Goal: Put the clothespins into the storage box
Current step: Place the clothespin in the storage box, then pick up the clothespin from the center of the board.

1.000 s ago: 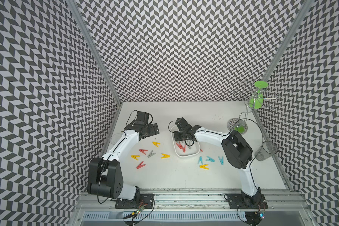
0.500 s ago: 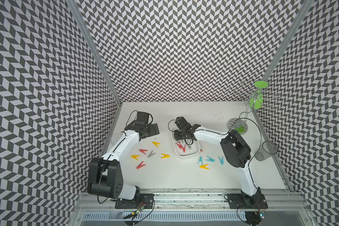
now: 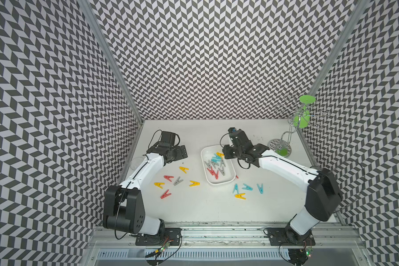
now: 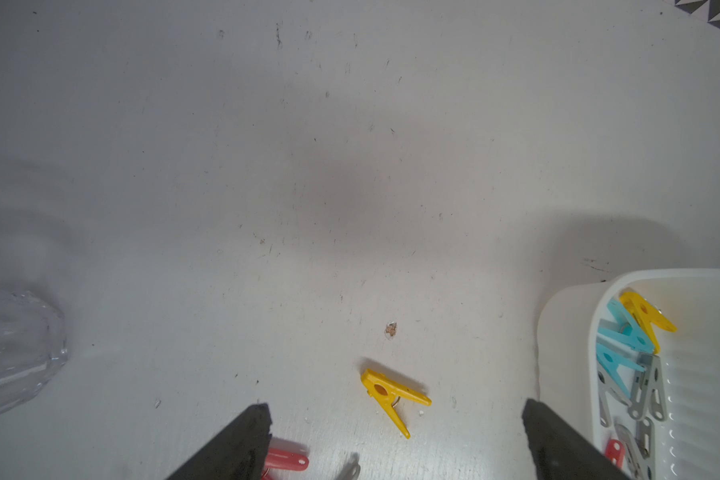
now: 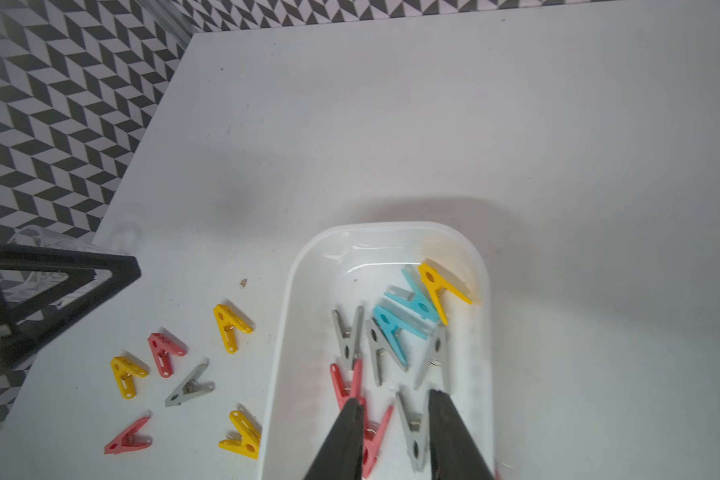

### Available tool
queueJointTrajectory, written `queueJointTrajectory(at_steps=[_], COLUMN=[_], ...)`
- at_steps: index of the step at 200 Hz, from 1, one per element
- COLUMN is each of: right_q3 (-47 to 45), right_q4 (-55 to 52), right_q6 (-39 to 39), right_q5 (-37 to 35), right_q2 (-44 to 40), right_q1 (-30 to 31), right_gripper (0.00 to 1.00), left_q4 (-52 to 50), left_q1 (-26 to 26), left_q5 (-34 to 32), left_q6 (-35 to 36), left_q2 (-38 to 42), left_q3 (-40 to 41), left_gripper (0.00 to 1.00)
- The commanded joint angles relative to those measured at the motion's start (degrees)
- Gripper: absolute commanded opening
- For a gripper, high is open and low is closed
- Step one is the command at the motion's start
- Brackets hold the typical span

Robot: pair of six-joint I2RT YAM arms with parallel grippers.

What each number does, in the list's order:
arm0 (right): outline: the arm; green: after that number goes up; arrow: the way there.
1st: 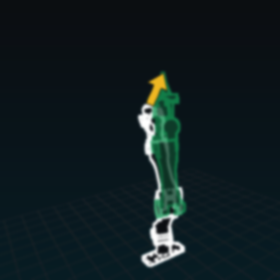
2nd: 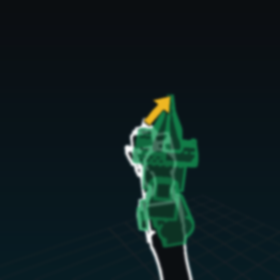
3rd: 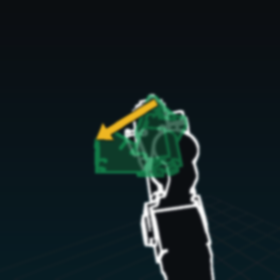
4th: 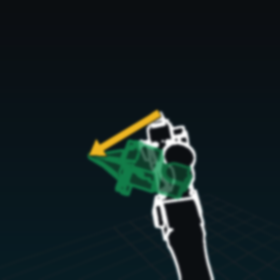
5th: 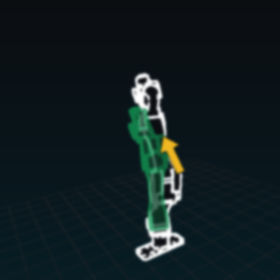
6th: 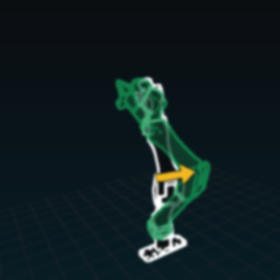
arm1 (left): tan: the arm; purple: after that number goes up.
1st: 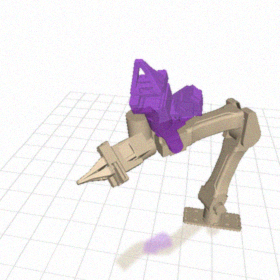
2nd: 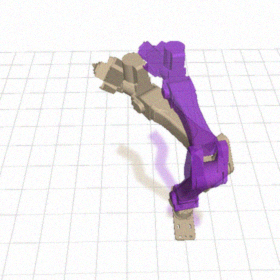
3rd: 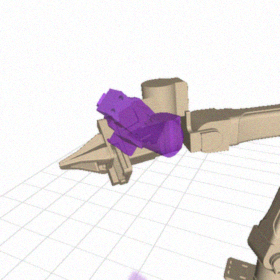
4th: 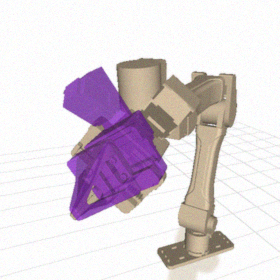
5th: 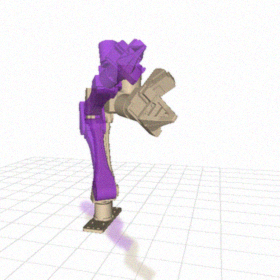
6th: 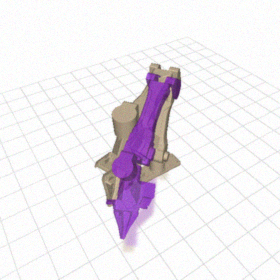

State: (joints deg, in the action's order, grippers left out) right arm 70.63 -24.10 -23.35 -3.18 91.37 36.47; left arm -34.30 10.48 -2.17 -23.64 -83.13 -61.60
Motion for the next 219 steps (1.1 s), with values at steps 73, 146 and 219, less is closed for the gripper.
queueJointTrajectory(at_steps=[73,146,219], right_q3=[-21.22,-20.98,-19.11], right_q4=[-2.87,0.37,2.51], right_q6=[4.67,5.75,5.35], right_q5=[6.65,7.14,4.41], right_q2=[-6.92,-1.46,2.97], right_q1=[-5.4,-1.87,-0.63], right_gripper=[0.38,0.4,0.38], left_q4=[0.88,0.56,0.29], left_q1=[-0.17,-0.17,-0.55], left_q5=[-1.04,-1.5,-1.52], left_q6=[0.17,0.35,0.61], left_q2=[-0.76,0.25,0.9], left_q3=[-2.69,-2.12,-1.95], left_gripper=[0.98,0.98,0.99])
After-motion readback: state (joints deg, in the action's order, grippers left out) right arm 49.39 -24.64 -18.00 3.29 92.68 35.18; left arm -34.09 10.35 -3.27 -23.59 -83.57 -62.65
